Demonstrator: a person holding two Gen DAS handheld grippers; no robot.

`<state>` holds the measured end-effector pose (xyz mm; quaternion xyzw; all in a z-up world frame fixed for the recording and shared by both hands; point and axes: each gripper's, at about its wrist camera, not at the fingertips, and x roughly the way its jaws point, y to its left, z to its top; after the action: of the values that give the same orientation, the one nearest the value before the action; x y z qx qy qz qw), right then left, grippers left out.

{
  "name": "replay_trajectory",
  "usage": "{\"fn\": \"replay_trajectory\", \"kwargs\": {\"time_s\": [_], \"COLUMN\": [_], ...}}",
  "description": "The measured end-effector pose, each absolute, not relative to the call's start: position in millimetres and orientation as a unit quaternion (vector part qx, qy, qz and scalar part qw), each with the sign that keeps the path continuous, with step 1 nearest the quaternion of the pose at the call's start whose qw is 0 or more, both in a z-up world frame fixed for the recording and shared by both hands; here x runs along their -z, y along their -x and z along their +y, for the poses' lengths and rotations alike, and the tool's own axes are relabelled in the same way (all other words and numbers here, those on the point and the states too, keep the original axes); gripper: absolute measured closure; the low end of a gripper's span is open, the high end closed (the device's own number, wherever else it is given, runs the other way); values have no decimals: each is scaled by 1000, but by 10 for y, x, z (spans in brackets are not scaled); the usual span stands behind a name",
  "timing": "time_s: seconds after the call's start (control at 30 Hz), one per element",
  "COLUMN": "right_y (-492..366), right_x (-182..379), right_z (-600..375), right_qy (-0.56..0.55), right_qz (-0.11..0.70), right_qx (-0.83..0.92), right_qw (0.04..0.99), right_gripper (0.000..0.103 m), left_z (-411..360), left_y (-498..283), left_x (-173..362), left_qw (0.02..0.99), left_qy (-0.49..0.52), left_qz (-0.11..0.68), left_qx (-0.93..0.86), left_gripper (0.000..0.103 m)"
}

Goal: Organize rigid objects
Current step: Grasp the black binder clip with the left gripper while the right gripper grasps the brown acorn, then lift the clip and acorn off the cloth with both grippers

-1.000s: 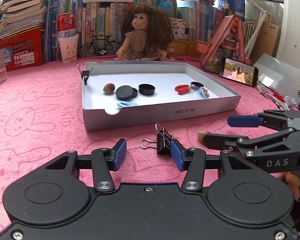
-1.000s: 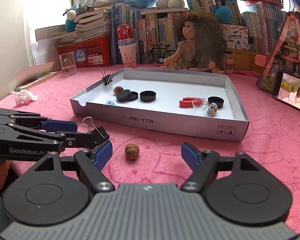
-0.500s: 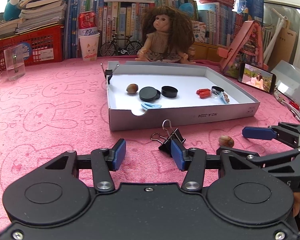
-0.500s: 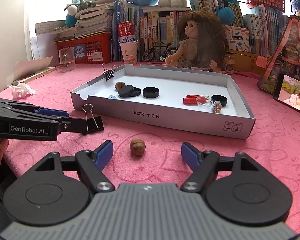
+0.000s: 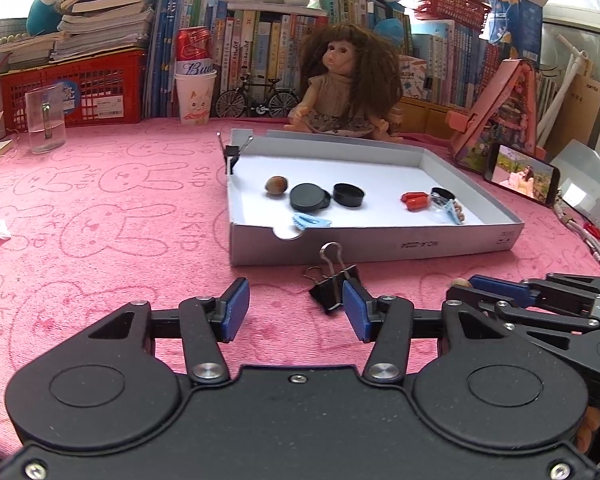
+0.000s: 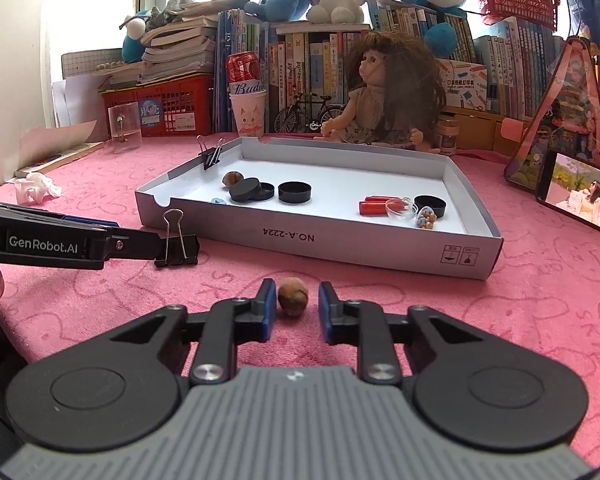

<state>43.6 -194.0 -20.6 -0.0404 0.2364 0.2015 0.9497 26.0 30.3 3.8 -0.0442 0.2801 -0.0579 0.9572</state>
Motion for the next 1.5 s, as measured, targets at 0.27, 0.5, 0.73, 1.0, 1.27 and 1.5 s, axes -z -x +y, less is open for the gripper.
{"fn": "replay_trajectory", "kwargs": {"time_s": [0.27, 0.5, 0.73, 1.0, 1.27, 1.5], "right_y": [-425, -434, -452, -482, -516, -507], "right_x": [179, 160, 153, 167, 231, 236], "right_z": [-1955, -1975, -2001, -1977, -1948, -1985], "right_qy": [39, 38, 37, 36, 33, 24], "right_qz": [231, 225, 222, 225, 239, 236], "right_qx": [-197, -185, -179, -183, -184, -181], "right_qw": [952, 956, 958, 956, 953, 954], "right_gripper": [81, 81, 81, 80, 81, 74], "left_z": [88, -44, -81, -69, -50, -21], "left_y": [-275, -402, -467, -466, -421, -395], "left_x": [-56, 3, 61, 75, 77, 80], "left_qw": [959, 957, 956, 958, 959, 960], "left_qy": [43, 48, 45, 35, 31, 32], "left_qz": [272, 283, 287, 283, 278, 277], "left_qx": [69, 48, 32, 25, 37, 25], "left_gripper": [45, 44, 52, 68, 68, 60]}}
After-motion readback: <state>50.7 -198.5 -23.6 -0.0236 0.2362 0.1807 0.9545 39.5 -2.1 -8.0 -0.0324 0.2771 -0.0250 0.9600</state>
